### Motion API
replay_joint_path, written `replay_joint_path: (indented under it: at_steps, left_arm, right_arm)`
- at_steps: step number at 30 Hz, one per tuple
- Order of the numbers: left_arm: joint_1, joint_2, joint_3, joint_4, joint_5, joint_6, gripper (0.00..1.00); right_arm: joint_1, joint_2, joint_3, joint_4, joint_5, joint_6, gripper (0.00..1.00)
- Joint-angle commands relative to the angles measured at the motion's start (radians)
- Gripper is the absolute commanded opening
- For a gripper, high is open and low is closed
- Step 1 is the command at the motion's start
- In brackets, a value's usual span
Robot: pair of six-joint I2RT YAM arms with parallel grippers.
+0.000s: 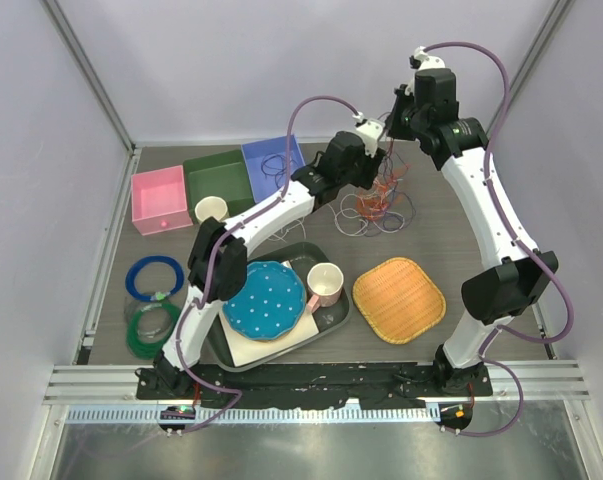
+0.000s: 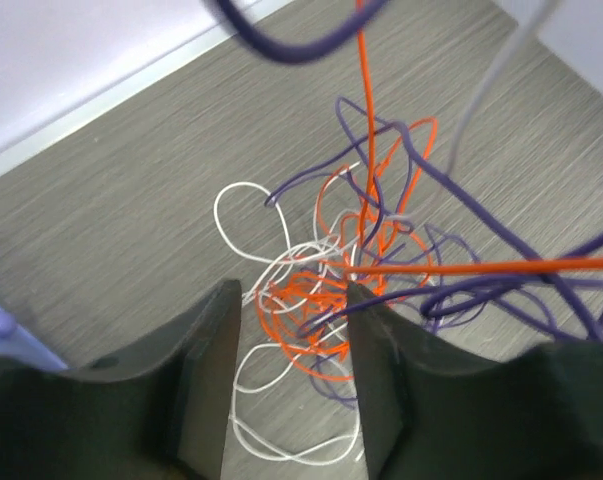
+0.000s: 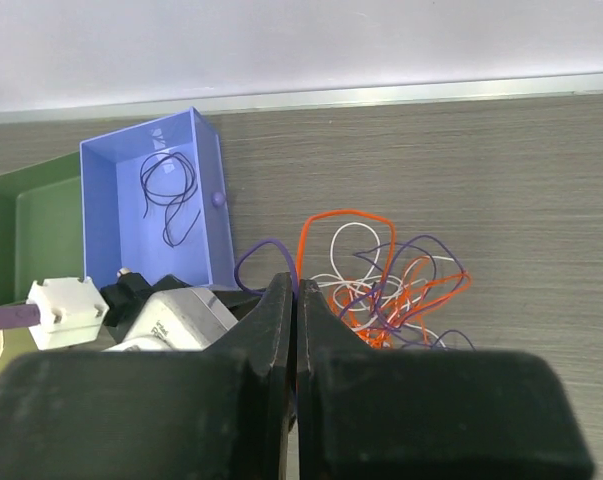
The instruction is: Untangle the cables
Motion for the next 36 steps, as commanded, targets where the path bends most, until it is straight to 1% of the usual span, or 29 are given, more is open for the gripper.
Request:
replay_joint_path:
  at_steps: [1,2,4,6,9,10,12,13,15,16,17,19,20,23,24,25,26,27,28,29,31,32,33,35,36]
  left_arm:
    - [-0.005,0.017,0.063,0.090,0.007,-0.024,0.29]
    - [-0.005,0.020,0.073,0.091,0.004,-0.027,0.17]
    - [-0.004,0.025,0.079,0.097,-0.007,-0.028,0.00]
    - [-0.004,0.013,0.074,0.100,-0.019,-0.030,0.00]
    - [-0.005,-0.017,0.042,0.102,-0.082,-0.047,0.00]
    - [-0.004,-0.041,0.031,0.106,-0.105,-0.056,0.00]
    - [-0.005,-0.061,-0.006,0.120,-0.146,-0.064,0.00]
    - [-0.004,-0.073,-0.009,0.117,-0.166,-0.073,0.00]
    - [0.000,-0.086,-0.009,0.096,-0.209,-0.081,0.00]
    - [0.000,-0.089,-0.007,0.082,-0.216,-0.084,0.00]
    - [0.003,-0.102,-0.001,0.071,-0.216,-0.088,0.00]
    - [0.001,-0.115,-0.001,0.044,-0.205,-0.090,0.00]
    - [0.001,-0.127,0.002,0.033,-0.196,-0.091,0.00]
    - [0.003,-0.155,-0.007,-0.011,-0.165,-0.104,0.00]
    - [0.004,-0.181,-0.015,-0.018,-0.159,-0.107,0.00]
    - [0.004,-0.193,-0.030,-0.019,-0.144,-0.108,0.00]
    - [0.004,-0.207,-0.033,-0.025,-0.136,-0.108,0.00]
    - [0.004,-0.227,-0.033,-0.033,-0.134,-0.108,0.00]
    - [0.006,-0.237,-0.029,-0.041,-0.136,-0.107,0.00]
    - [0.006,-0.248,-0.029,-0.053,-0.141,-0.107,0.00]
    - [0.007,-0.283,-0.035,-0.058,-0.145,-0.104,0.00]
    - [0.007,-0.294,-0.036,-0.062,-0.148,-0.104,0.00]
    - [0.007,-0.308,-0.038,-0.067,-0.150,-0.105,0.00]
    - [0.007,-0.345,-0.049,-0.068,-0.157,-0.105,0.00]
    - [0.007,-0.356,-0.049,-0.073,-0.165,-0.101,0.00]
  right_arm:
    - [-0.005,-0.004,0.046,0.039,-0.026,0.042,0.01]
    - [-0.005,-0.001,0.045,0.039,-0.026,0.043,0.01]
    - [-0.014,0.005,0.042,0.039,-0.025,0.046,0.01]
    - [-0.043,0.011,0.034,0.040,-0.026,0.056,0.01]
    - [-0.086,0.042,0.020,0.042,-0.012,0.060,0.01]
    - [-0.125,0.068,0.016,0.043,-0.006,0.071,0.01]
    - [-0.163,0.095,0.003,0.046,-0.043,0.109,0.01]
    - [-0.195,0.108,0.000,0.046,-0.067,0.112,0.15]
    - [-0.218,0.143,-0.006,0.037,-0.113,0.120,0.42]
    - [-0.228,0.151,-0.003,0.034,-0.103,0.120,0.60]
    - [-0.237,0.161,-0.004,0.034,-0.092,0.109,0.65]
    - [-0.237,0.160,-0.012,0.036,-0.037,0.073,0.73]
    - [-0.237,0.155,-0.018,0.039,-0.034,0.060,0.74]
    - [-0.237,0.087,-0.122,0.107,-0.017,0.036,0.74]
    - [-0.235,0.021,-0.235,0.217,-0.043,0.013,0.74]
    - [-0.237,-0.008,-0.297,0.284,-0.131,-0.047,0.74]
    - [-0.237,-0.042,-0.358,0.410,-0.202,-0.090,0.74]
    - [-0.237,-0.088,-0.454,0.459,-0.265,-0.122,0.74]
    - [-0.237,-0.108,-0.492,0.496,-0.392,-0.150,0.74]
    - [-0.235,-0.122,-0.521,0.546,-0.440,-0.220,0.74]
    - [-0.238,-0.151,-0.592,0.589,-0.503,-0.275,0.74]
    - [-0.235,-0.156,-0.610,0.603,-0.579,-0.350,0.74]
    - [-0.234,-0.162,-0.642,0.611,-0.622,-0.389,0.74]
    - [-0.225,-0.162,-0.678,0.655,-0.687,-0.437,0.73]
    - [-0.223,-0.159,-0.705,0.666,-0.689,-0.472,0.73]
